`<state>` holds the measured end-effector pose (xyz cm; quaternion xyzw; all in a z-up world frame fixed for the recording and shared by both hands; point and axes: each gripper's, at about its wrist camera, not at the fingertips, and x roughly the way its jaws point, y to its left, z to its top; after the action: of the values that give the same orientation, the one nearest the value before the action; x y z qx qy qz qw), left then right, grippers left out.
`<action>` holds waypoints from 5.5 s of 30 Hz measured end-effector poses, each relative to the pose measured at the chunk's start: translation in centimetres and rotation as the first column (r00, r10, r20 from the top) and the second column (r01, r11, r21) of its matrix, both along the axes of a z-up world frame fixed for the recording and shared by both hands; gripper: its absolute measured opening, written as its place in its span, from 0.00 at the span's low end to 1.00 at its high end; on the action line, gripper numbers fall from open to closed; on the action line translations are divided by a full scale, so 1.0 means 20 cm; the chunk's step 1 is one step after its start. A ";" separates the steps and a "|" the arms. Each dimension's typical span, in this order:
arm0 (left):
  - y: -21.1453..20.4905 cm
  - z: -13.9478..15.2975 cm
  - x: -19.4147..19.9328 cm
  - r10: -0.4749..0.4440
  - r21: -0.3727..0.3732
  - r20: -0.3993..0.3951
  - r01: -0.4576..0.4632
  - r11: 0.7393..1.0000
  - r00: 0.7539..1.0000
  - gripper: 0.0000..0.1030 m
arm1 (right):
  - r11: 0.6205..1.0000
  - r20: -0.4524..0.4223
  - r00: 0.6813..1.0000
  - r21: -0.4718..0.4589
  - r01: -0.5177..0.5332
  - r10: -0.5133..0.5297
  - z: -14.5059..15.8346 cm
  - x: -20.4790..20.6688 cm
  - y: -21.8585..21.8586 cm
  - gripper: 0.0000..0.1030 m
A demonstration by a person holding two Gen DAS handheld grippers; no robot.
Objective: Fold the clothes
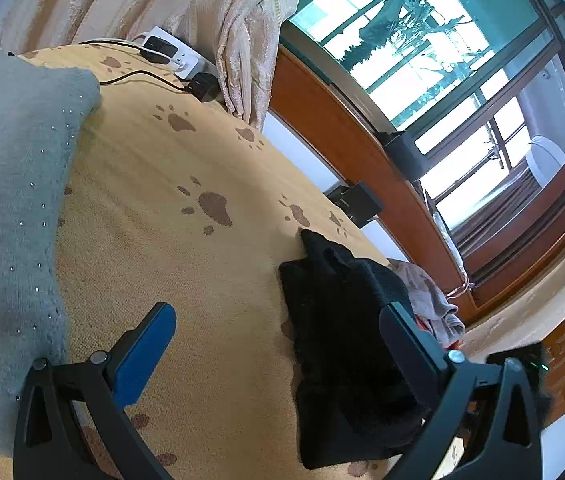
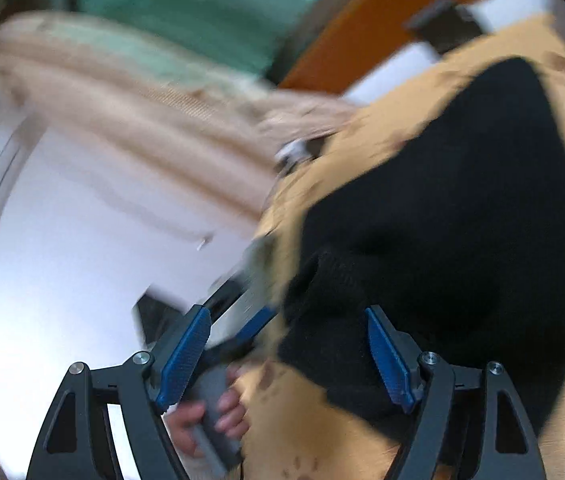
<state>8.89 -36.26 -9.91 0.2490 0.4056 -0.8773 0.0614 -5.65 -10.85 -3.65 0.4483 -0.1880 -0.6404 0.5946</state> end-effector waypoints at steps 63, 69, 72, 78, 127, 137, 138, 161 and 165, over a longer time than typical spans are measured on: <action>0.63 0.13 -0.52 -0.299 -0.435 0.364 0.445 0.782 0.882 0.99 | 0.704 -0.719 0.683 0.551 0.449 0.127 -0.19 0.22 0.17 0.78; 0.59 -0.05 -0.41 -0.304 -0.392 0.365 0.442 0.807 0.880 1.00 | 0.746 -0.616 0.785 0.551 0.375 0.061 -0.21 0.16 0.31 0.78; 0.61 -0.05 -0.38 -0.292 -0.422 0.376 0.443 0.791 0.879 1.00 | 0.736 -0.656 0.747 0.558 0.383 0.108 -0.19 0.18 0.29 0.80; 0.55 0.00 -0.36 -0.285 -0.372 0.332 0.402 0.836 0.899 1.00 | 0.786 -0.781 0.615 0.445 0.429 0.106 0.03 0.27 0.29 0.81; 0.51 -0.06 -0.38 -0.241 -0.387 0.344 0.371 0.844 0.907 1.00 | 0.720 -0.710 0.703 0.502 0.479 0.028 -0.16 0.02 0.22 0.99; 0.50 -0.05 -0.37 -0.242 -0.369 0.338 0.364 0.855 0.910 1.00 | 0.751 -0.607 0.793 0.504 0.426 -0.042 -0.19 -0.06 0.27 0.99; 0.50 -0.05 -0.37 -0.244 -0.365 0.335 0.364 0.857 0.910 1.00 | 0.748 -0.621 0.782 0.498 0.438 -0.044 -0.18 -0.05 0.27 0.99; 0.38 0.22 -0.18 0.103 -0.620 0.134 0.002 0.785 0.986 1.00 | 0.743 -0.800 0.572 0.491 0.455 0.179 -0.16 0.31 0.00 0.99; 0.38 0.21 -0.17 0.118 -0.629 0.142 -0.002 0.778 0.983 1.00 | 0.745 -0.805 0.567 0.485 0.458 0.175 -0.14 0.32 0.02 0.99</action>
<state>5.42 -28.75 -5.78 0.2767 0.0921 -0.9346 0.2036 0.73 -10.48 -6.47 0.2621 0.3016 -0.8433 0.3594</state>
